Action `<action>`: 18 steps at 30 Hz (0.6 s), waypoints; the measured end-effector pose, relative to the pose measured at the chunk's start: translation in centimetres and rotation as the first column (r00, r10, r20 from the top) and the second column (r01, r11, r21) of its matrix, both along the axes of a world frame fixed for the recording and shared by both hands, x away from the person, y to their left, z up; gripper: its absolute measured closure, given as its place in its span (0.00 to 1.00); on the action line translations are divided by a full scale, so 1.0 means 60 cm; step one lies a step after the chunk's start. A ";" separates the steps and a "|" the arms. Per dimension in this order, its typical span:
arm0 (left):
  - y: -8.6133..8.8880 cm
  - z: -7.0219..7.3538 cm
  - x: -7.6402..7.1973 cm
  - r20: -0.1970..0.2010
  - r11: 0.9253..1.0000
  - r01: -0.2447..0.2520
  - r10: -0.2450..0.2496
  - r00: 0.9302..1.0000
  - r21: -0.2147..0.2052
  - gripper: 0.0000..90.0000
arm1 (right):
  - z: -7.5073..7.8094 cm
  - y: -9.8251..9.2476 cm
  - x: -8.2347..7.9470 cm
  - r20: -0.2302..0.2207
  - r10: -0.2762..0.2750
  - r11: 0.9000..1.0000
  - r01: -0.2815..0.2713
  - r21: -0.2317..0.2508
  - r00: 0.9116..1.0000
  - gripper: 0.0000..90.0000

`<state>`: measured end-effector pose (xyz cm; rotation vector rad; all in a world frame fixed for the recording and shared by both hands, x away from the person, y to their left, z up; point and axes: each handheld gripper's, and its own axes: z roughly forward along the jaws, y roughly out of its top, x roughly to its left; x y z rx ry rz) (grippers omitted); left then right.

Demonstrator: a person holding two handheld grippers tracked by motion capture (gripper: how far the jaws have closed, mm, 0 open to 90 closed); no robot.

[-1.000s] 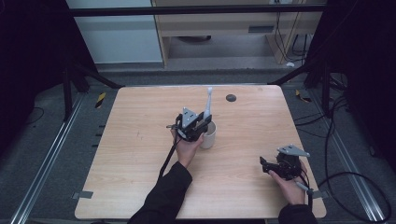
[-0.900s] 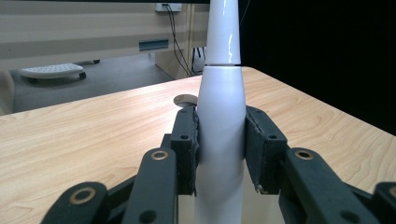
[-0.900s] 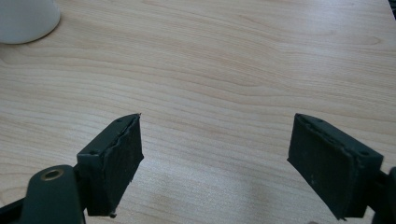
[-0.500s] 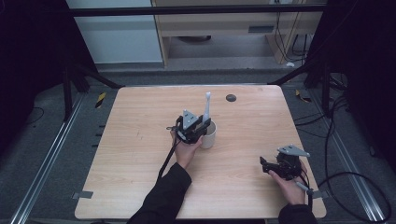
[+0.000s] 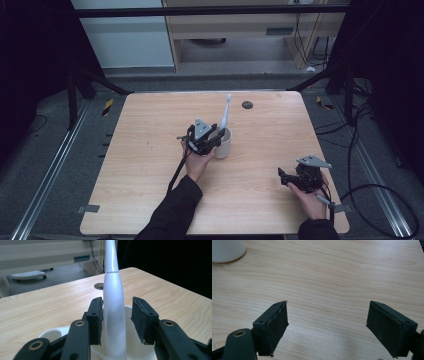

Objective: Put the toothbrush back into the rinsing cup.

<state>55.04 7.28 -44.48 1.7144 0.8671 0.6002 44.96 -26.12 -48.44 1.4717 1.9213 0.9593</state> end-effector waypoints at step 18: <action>0.068 0.029 -0.047 -0.033 0.986 0.026 -0.021 0.999 0.166 0.53 | 0.005 -0.002 -0.008 0.010 -0.008 1.000 0.008 0.010 1.000 0.18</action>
